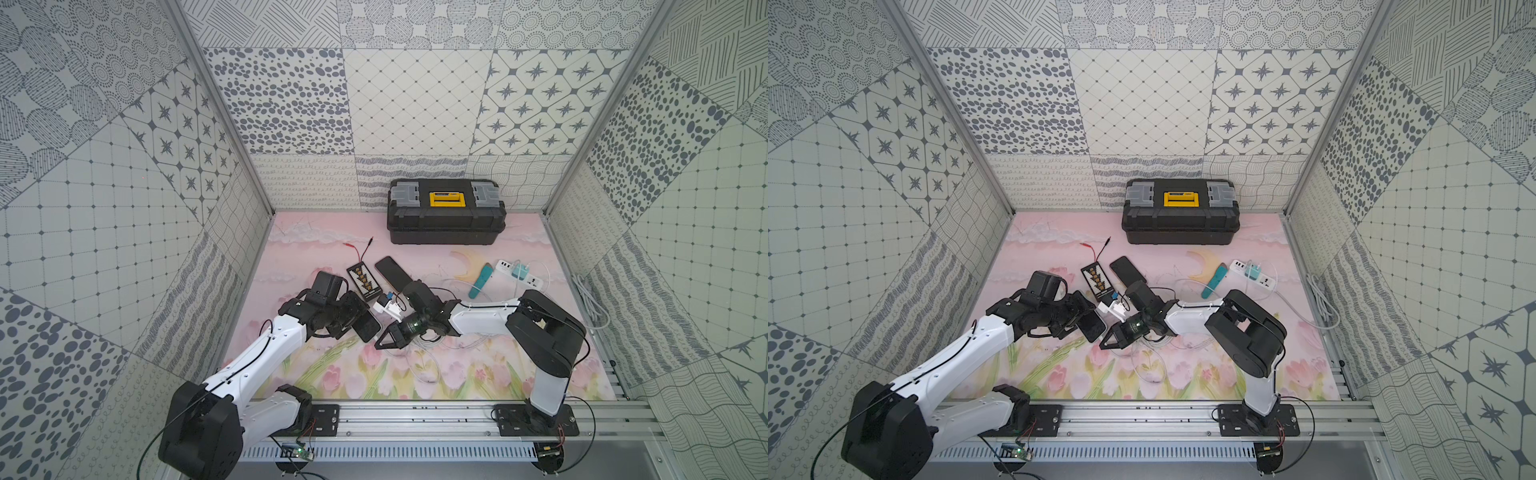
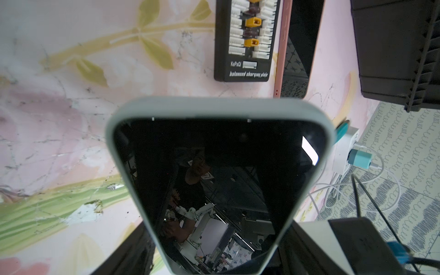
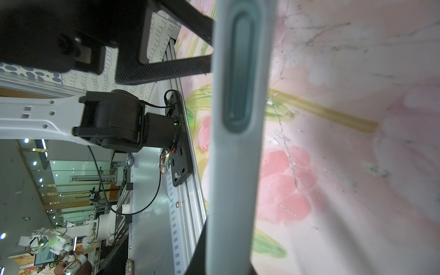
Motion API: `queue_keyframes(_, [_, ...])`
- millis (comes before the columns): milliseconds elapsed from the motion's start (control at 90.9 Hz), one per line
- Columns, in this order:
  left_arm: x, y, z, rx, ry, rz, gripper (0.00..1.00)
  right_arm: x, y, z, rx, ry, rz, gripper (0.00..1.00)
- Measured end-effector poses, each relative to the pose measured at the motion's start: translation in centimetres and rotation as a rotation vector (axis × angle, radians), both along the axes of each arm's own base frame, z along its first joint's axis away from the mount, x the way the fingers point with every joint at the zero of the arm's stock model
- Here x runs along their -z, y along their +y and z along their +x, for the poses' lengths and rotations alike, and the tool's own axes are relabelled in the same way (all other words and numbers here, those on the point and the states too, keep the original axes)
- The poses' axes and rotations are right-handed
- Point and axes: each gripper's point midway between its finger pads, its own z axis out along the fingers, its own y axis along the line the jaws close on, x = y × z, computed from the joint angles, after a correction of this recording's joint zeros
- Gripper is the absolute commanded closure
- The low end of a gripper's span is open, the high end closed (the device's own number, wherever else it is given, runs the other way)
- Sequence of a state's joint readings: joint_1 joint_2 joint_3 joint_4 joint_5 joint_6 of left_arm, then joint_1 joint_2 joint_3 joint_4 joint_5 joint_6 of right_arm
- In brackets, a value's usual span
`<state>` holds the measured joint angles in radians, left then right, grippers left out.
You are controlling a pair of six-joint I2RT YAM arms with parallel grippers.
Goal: Plug the charging cable into the phone
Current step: Insert the charging cable into the phone, then place the phone at the center of the board.
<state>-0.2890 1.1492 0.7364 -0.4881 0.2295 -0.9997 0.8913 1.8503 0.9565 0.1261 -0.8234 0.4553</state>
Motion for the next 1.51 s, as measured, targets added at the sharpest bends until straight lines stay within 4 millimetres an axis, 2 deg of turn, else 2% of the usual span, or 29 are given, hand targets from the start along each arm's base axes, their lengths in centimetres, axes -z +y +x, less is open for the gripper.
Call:
queue_keyframes(132, [0.0,-0.3,-0.4,0.012,0.022,-0.016,0.88,-0.6,0.4,0.9,0.015,-0.040,0.034,0.76])
queue_keyframes(209, [0.2,-0.5,-1.1,0.023,0.057,-0.027,0.88,-1.5,0.9,1.9,0.034,-0.077,0.065,0.54])
queue_keyframes(253, [0.3,-0.6,-1.4,0.028,0.074,-0.034,0.88,-1.8,1.0,2.5,0.045,-0.103,0.078,0.47])
queue_keyframes(352, [0.3,-0.7,-1.9,0.035,0.108,-0.039,0.88,-2.4,1.0,3.3,0.063,-0.144,0.094,0.35])
queue_keyframes(462, [0.4,-0.6,-2.1,0.032,0.135,-0.033,0.87,-2.8,0.8,3.8,0.080,-0.172,0.100,0.27])
queue_keyframes(605, [0.9,-0.2,-2.1,0.017,0.166,-0.007,0.83,-3.2,-0.3,3.7,0.099,-0.200,0.099,0.25])
queue_keyframes(726, [2.2,0.7,-2.2,-0.007,0.214,0.033,0.73,-4.0,-1.3,3.9,0.131,-0.222,0.096,0.24])
queue_keyframes(781, [2.9,1.1,-2.3,-0.018,0.237,0.056,0.62,-4.6,-1.8,4.3,0.155,-0.237,0.098,0.24])
queue_keyframes(858, [3.8,1.6,-2.3,-0.032,0.269,0.086,0.42,-5.6,-2.6,5.1,0.186,-0.257,0.106,0.24])
queue_keyframes(1023, [5.5,2.6,-2.4,-0.054,0.326,0.151,0.26,-7.3,-3.7,6.2,0.233,-0.288,0.124,0.24])
queue_keyframes(1111, [6.0,3.0,-2.2,-0.062,0.341,0.176,0.19,-7.5,-4.1,6.4,0.244,-0.292,0.122,0.24])
queue_keyframes(1199, [6.5,3.4,-2.3,-0.069,0.355,0.196,0.05,-7.2,-4.2,6.4,0.245,-0.286,0.114,0.24])
queue_keyframes(1320, [6.7,3.7,-2.0,-0.077,0.361,0.216,0.01,-6.9,-4.4,6.4,0.248,-0.277,0.101,0.24])
queue_keyframes(1507, [6.8,3.8,-1.8,-0.081,0.363,0.229,0.01,-6.8,-4.9,6.4,0.255,-0.272,0.086,0.24])
